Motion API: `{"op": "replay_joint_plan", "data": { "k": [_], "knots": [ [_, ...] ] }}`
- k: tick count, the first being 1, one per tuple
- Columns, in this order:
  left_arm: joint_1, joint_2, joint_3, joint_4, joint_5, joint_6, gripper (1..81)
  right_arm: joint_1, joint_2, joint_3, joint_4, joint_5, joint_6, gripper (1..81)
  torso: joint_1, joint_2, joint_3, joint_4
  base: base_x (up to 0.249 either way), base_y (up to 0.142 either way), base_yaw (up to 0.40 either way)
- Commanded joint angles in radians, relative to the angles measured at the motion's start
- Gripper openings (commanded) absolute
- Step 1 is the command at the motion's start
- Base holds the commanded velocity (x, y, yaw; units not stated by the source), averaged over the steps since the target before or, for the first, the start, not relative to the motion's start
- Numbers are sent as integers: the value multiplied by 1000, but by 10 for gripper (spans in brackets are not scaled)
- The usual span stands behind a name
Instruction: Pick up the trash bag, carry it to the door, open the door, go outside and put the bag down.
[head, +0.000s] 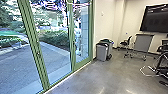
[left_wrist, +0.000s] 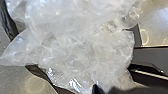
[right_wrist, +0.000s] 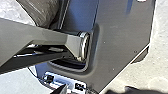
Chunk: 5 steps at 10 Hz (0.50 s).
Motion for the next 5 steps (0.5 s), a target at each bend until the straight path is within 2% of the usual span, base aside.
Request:
{"op": "replay_joint_plan", "data": {
  "k": [1,3,5],
  "knots": [
    [-40,2,4,9,67,10,10,44,7,2,-5,-60,0,811,0,0,0,0,151,0,0],
    [-40,5,4,9,66,15,10,44,7,-9,-4,-60,0,811,0,0,0,0,151,0,0],
    [-40,5,3,9,66,29,10,42,10,-9,-2,-58,0,811,0,0,0,0,151,-63,0]
  ]
}}
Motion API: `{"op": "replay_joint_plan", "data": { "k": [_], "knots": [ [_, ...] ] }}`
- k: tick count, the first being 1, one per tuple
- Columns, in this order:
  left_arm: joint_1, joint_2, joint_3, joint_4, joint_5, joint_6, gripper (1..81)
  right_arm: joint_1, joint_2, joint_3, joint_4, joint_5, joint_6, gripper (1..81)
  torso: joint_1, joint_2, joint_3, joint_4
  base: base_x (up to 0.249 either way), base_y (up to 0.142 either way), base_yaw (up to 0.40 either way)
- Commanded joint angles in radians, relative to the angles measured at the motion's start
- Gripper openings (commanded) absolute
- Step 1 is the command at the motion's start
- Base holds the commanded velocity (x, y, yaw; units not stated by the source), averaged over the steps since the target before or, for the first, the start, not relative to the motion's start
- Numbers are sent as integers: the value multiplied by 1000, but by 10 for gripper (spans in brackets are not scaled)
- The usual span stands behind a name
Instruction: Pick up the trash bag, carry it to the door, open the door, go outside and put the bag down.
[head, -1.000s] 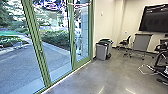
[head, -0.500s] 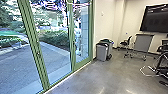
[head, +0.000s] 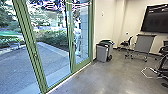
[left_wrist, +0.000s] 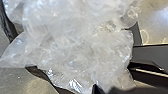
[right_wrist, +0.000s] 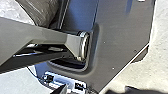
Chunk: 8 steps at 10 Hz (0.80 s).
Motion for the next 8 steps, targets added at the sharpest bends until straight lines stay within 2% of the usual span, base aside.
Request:
{"op": "replay_joint_plan", "data": {
  "k": [1,8],
  "knots": [
    [-44,5,3,9,67,8,10,39,6,2,-4,-60,0,811,0,0,0,0,151,-65,0],
    [-50,11,3,12,71,8,10,43,6,-11,-1,-60,2,811,0,0,0,0,151,-71,0]
  ]
}}
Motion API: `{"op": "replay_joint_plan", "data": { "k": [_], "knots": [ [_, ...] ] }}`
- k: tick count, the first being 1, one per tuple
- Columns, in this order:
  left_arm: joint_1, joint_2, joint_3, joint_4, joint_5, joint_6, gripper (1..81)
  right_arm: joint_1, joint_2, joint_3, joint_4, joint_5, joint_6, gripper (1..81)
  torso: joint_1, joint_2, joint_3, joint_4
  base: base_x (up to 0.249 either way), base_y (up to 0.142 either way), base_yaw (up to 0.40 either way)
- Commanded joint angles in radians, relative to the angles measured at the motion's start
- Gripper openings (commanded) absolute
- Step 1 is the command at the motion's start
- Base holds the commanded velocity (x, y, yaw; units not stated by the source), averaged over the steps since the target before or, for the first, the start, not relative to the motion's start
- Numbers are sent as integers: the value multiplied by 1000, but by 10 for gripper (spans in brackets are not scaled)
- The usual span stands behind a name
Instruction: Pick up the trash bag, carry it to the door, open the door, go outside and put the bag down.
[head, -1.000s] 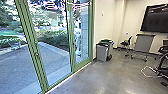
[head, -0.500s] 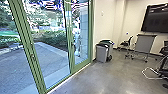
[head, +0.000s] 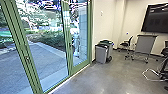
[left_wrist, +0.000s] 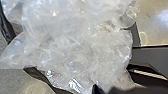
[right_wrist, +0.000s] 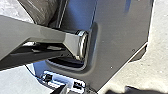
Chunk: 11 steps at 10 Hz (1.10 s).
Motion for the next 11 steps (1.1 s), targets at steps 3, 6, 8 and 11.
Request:
{"op": "replay_joint_plan", "data": {
  "k": [3,6,8,11],
  "knots": [
    [-44,2,5,8,64,5,10,41,0,-2,-2,-58,0,811,0,0,0,0,151,-71,0],
    [-43,13,5,9,64,5,10,41,-4,-12,-1,-56,0,811,0,0,0,0,151,-71,0],
    [-43,10,5,9,66,5,10,44,0,-11,-4,-58,0,811,0,0,0,0,151,-71,0],
    [-41,10,5,9,68,5,10,47,14,-13,-4,-58,0,811,0,0,0,0,151,-72,0]
  ]
}}
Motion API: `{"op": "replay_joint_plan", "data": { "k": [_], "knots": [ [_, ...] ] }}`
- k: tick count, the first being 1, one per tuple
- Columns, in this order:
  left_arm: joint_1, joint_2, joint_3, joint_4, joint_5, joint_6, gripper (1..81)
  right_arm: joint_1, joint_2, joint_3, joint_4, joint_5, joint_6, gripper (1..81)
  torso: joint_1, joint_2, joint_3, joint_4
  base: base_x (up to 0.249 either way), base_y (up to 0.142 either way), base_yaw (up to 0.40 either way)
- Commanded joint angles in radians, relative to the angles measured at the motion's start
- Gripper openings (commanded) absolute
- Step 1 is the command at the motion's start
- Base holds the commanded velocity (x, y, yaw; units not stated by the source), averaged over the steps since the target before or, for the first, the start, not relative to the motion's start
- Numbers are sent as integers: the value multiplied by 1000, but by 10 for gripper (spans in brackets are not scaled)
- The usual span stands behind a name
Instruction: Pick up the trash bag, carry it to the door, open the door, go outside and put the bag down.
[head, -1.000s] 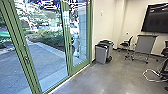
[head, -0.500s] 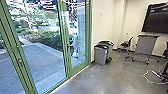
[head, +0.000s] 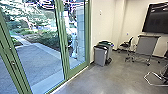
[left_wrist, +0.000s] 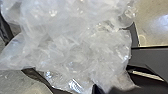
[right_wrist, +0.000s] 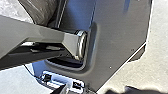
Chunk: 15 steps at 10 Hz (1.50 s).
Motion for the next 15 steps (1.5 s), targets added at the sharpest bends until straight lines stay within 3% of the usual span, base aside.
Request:
{"op": "replay_joint_plan", "data": {
  "k": [1,11,15],
  "knots": [
    [-41,-1,5,9,69,6,10,47,9,2,-4,-58,0,811,0,0,0,0,151,-73,0],
    [-44,-4,-8,3,61,6,10,7,4,-10,-54,-20,-1,811,0,0,0,0,151,-73,0],
    [-44,-6,-22,4,63,6,10,10,6,-10,-51,-20,2,811,0,0,0,0,126,0,0]
  ]
}}
